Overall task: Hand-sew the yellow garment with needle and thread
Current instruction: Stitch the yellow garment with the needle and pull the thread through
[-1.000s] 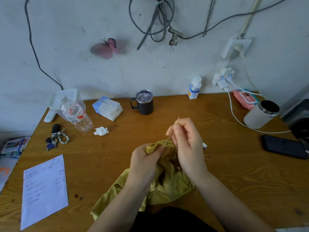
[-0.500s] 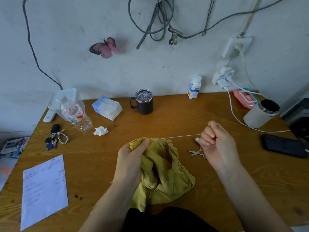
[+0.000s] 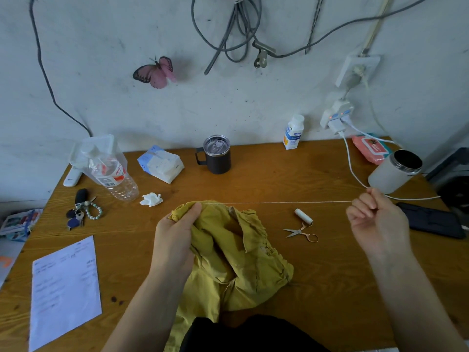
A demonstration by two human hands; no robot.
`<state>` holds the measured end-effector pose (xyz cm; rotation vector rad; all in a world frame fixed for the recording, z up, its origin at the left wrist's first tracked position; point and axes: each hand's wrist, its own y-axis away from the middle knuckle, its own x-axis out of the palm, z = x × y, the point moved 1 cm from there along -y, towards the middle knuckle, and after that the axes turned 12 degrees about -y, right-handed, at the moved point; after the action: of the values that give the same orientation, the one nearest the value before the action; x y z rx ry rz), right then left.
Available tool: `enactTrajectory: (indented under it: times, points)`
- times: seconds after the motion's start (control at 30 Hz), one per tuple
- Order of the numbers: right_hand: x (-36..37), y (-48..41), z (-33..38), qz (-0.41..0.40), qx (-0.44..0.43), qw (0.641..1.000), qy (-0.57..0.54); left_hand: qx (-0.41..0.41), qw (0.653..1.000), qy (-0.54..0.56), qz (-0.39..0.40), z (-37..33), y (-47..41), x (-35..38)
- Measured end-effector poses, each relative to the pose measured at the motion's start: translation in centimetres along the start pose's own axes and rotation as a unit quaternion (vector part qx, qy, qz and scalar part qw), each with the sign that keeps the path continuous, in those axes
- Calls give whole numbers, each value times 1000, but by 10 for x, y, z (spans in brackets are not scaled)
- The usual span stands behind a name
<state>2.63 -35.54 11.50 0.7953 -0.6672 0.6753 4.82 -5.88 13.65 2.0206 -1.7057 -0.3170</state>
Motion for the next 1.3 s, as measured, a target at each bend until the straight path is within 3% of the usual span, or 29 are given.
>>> enactTrajectory:
  times: [1.3]
  points:
    - [-37,-23,29,-123,-56,989,-53,-21,997,29,-67,-4,-13,-13]
